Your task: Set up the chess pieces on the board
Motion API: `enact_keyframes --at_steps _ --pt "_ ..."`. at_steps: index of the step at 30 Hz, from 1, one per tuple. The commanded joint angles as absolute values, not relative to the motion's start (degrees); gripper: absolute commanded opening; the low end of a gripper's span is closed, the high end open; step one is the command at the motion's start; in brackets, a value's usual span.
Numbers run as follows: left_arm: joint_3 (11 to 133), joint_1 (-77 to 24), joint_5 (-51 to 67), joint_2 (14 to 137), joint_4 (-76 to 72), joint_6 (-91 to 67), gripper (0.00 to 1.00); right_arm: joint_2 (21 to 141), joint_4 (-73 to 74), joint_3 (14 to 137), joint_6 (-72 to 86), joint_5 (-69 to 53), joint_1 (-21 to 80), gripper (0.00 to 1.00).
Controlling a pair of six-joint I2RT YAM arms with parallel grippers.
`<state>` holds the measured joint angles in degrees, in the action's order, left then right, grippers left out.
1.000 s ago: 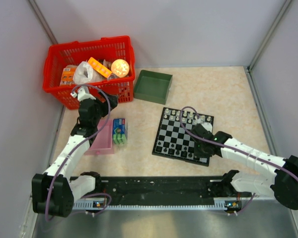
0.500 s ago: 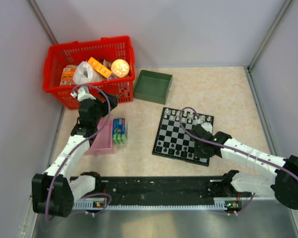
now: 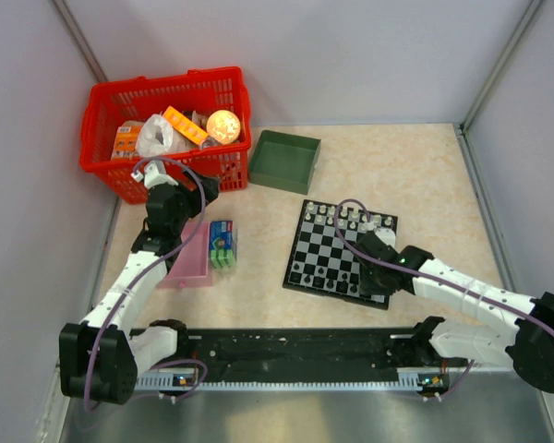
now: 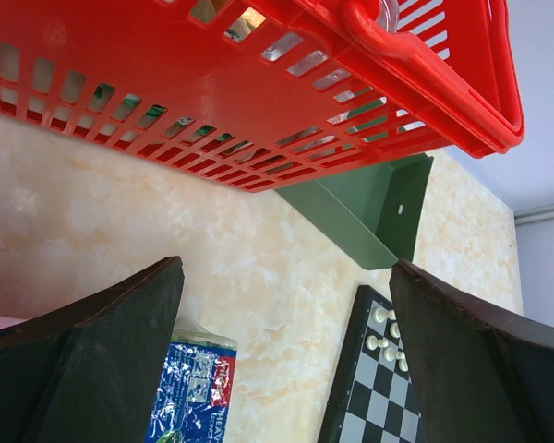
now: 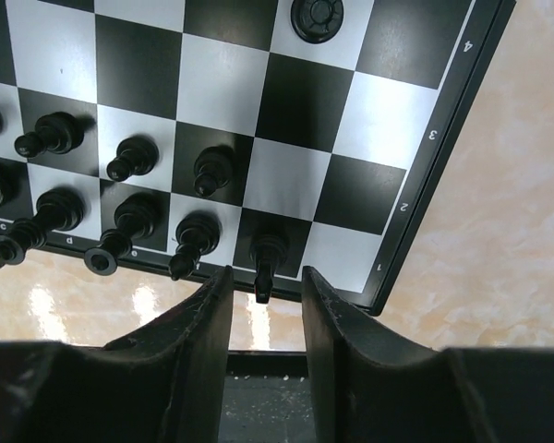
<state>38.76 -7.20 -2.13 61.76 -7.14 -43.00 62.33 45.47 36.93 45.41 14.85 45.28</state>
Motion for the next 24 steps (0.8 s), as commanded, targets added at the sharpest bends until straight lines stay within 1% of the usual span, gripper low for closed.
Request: enact_keyframes --at_steps 1,2,5,7,10,12,16,21,24 --pt "38.58 -6.86 -1.41 60.64 -10.11 -42.98 0.99 59.33 46.4 40.86 45.0 15.73 46.05 0.36" --pt "38.58 -6.86 -1.41 60.64 -10.11 -42.89 0.99 58.72 46.67 41.74 44.91 16.43 46.14 0.37" --pt "38.41 -6.86 -1.58 60.55 -10.37 -43.06 0.99 57.22 46.67 44.03 44.12 20.29 45.97 0.47" --pt "38.32 -6.85 -1.23 60.65 -10.63 -43.15 0.99 57.83 46.67 45.43 43.25 23.71 45.62 0.49" --pt "38.5 -6.77 -1.23 60.47 -10.37 -42.98 0.99 60.89 45.97 47.63 40.97 25.57 42.29 0.49" --pt "38.32 -6.77 -1.41 60.21 -10.2 -42.89 0.99 62.74 44.57 48.07 39.03 24.27 38.26 0.47" --pt "38.23 -6.68 -1.76 59.85 -9.93 -42.71 0.99 64.24 38.77 47.11 35.34 19.96 33.94 0.44" --pt "38.15 -6.5 -1.58 60.12 -9.84 -42.72 0.99 67.14 34.72 47.37 32.0 18.19 28.93 0.42" --pt "38.14 -6.42 -1.76 60.03 -9.84 -42.63 0.99 68.81 33.4 47.46 30.94 17.75 26.29 0.38"
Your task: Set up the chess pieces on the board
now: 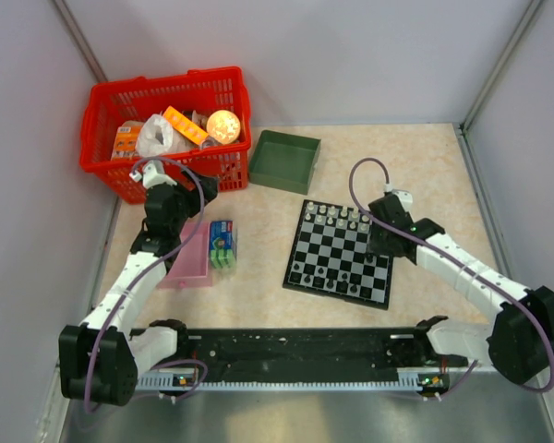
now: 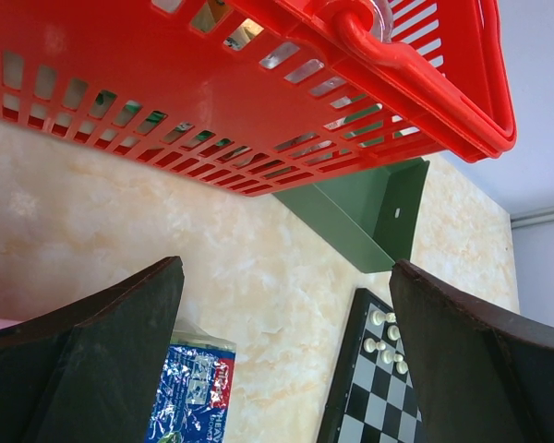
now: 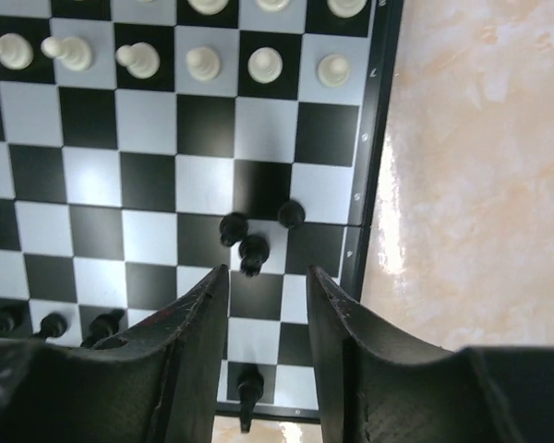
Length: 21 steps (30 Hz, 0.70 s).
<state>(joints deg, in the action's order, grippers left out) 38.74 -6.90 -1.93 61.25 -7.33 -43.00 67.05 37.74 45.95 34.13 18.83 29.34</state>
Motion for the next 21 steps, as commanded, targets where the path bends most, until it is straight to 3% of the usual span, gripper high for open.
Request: enact_keyframes --at_steps 1,21 --pt "38.23 -6.42 -1.93 59.94 -9.76 -42.54 0.99 69.08 32.79 47.2 30.85 17.23 25.76 0.38" --pt "38.41 -5.98 -2.11 60.47 -9.58 -42.36 0.99 76.29 27.77 44.65 28.83 15.38 21.97 0.32"
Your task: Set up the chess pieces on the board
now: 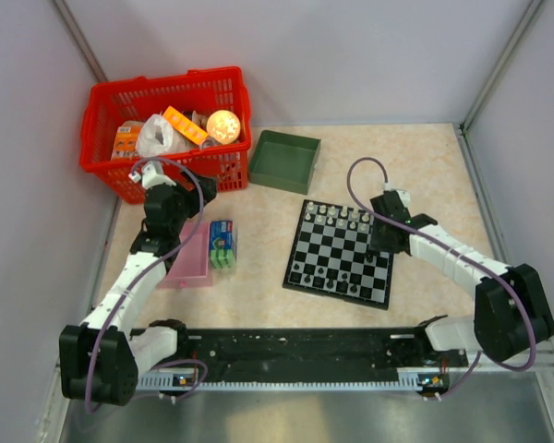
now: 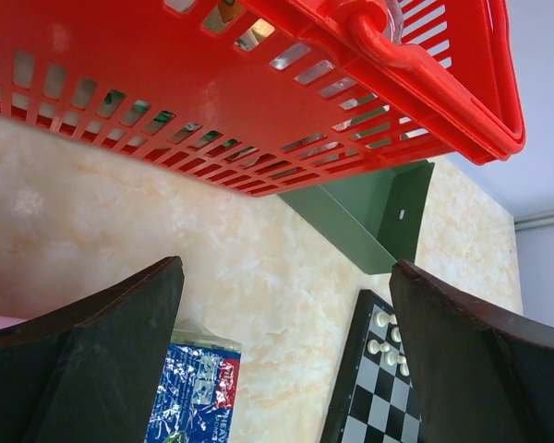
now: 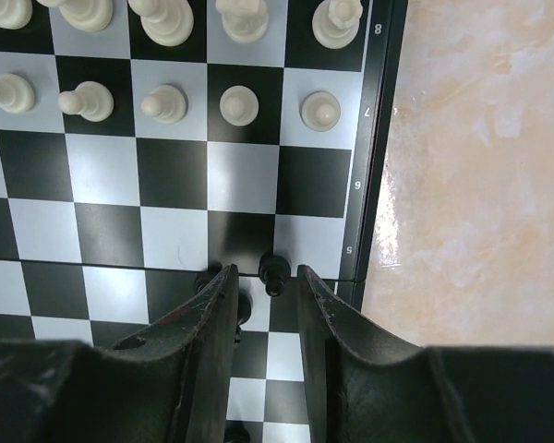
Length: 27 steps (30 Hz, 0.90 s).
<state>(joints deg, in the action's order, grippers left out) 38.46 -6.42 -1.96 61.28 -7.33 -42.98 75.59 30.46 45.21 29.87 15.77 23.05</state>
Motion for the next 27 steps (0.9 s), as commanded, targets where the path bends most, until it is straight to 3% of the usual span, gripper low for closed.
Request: enact_keyframes --at_steps 1,21,27 --pt "38.41 -5.89 -2.11 60.47 -9.58 -42.28 0.99 76.55 27.69 44.56 28.83 15.29 21.8 0.31" --pt "38.85 -5.71 -1.49 61.17 -9.93 -42.54 0.99 77.69 27.51 43.51 27.95 12.22 20.92 0.26" --pt "38.85 -5.71 -1.23 61.08 -9.84 -42.54 0.99 77.26 27.86 43.86 27.69 13.27 20.83 0.15"
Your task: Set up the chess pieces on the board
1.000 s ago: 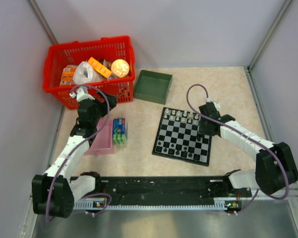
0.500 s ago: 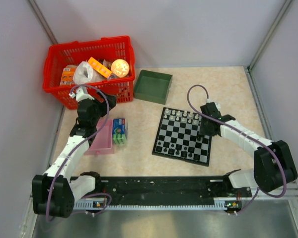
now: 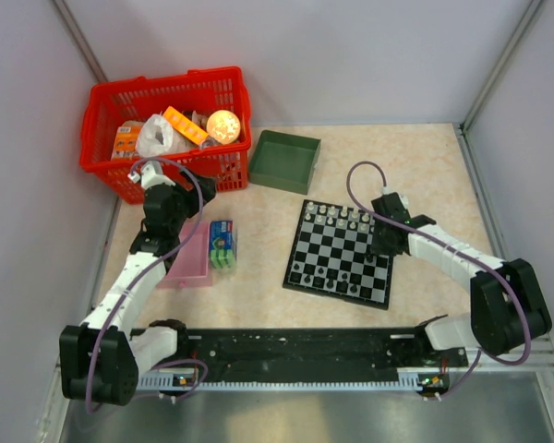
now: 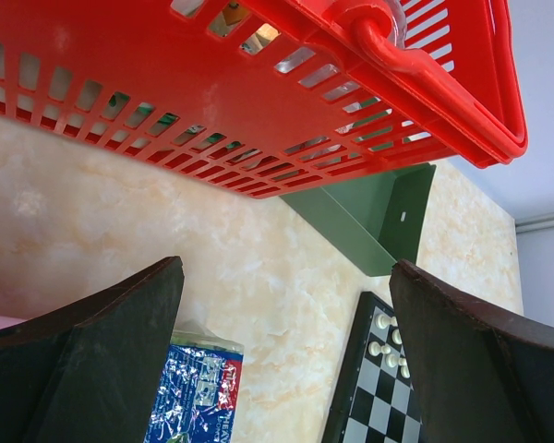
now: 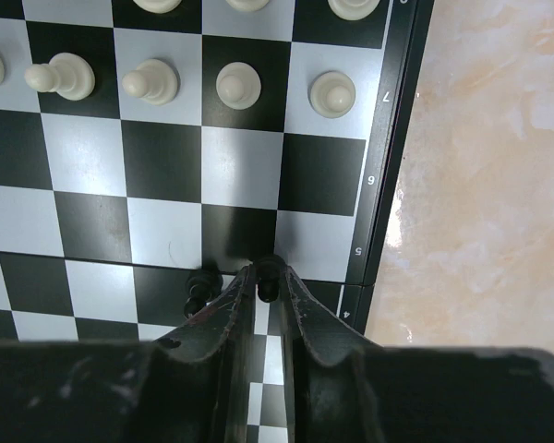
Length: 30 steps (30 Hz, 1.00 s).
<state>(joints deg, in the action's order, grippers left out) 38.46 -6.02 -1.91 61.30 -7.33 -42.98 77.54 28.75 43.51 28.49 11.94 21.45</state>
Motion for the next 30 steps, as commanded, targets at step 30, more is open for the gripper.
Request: enact_keyframes --at_steps 30 --pt "37.97 -5.71 -0.26 61.08 -11.16 -43.59 0.99 61.08 39.29 38.77 39.46 12.92 34.8 0.01"
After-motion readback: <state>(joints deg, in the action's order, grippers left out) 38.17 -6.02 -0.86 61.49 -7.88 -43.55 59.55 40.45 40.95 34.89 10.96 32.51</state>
